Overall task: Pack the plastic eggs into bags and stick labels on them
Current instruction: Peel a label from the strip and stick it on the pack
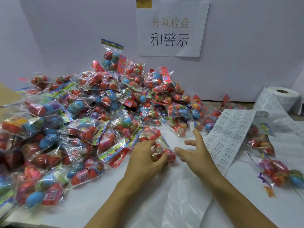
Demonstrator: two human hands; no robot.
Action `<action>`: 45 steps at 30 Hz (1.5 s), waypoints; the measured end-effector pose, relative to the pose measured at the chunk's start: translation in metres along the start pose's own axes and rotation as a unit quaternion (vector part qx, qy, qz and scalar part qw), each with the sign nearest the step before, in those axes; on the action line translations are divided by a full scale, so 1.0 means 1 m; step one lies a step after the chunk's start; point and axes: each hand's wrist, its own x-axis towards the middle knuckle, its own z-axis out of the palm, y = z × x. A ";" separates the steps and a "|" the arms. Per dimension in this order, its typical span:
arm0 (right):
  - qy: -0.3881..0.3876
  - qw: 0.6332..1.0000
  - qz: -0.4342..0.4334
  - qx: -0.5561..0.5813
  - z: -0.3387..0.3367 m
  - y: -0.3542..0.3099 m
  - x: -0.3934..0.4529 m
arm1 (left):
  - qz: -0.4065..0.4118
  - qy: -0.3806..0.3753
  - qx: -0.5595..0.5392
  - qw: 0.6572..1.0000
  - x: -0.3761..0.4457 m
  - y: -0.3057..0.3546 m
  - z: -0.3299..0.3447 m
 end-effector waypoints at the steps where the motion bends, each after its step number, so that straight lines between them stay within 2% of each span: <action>1: 0.003 1.000 0.009 -0.003 0.000 0.001 0.001 | 0.008 -0.006 -0.043 0.999 -0.001 0.002 -0.002; 4: 0.009 1.000 0.017 0.005 -0.003 0.000 0.003 | 0.040 -0.003 -0.155 0.987 -0.003 0.006 -0.004; 6: 0.010 0.997 0.021 0.068 -0.005 -0.003 0.003 | 0.045 0.009 -0.230 0.972 -0.002 0.008 -0.006; 9: 0.013 0.989 -0.005 0.146 -0.006 -0.005 0.003 | 0.003 0.016 -0.313 0.950 0.000 0.010 -0.011; 12: 0.030 0.987 -0.055 0.150 -0.004 -0.007 0.001 | -0.073 -0.034 -0.385 0.920 0.001 0.013 -0.014; 17: 0.049 0.980 -0.089 0.174 -0.004 -0.010 -0.001 | -0.101 -0.139 -0.445 0.879 0.003 0.009 -0.019; 19: 0.057 0.974 -0.099 0.196 -0.005 -0.012 -0.001 | -0.091 -0.171 -0.446 0.874 0.003 0.009 -0.020; 22: 0.068 0.966 -0.115 0.220 -0.007 -0.015 -0.001 | -0.081 -0.173 -0.449 0.873 0.001 0.011 -0.017; 27: 0.091 0.959 -0.110 0.244 -0.006 -0.017 -0.002 | -0.093 -0.125 -0.500 0.852 0.001 0.012 -0.015; 31: 0.097 0.966 -0.103 0.217 -0.010 -0.019 -0.002 | -0.121 -0.073 -0.548 0.825 0.004 0.011 -0.016; 36: 0.017 0.984 -0.119 0.128 -0.007 -0.019 -0.010 | -0.136 -0.060 -0.587 0.796 0.006 0.013 -0.019; 41: -0.026 0.992 -0.126 0.002 0.000 -0.017 -0.014 | -0.130 -0.071 -0.579 0.802 0.006 0.011 -0.017; 45: -0.024 0.990 -0.139 -0.012 0.002 -0.018 -0.016 | -0.113 -0.086 -0.574 0.807 0.004 0.013 -0.015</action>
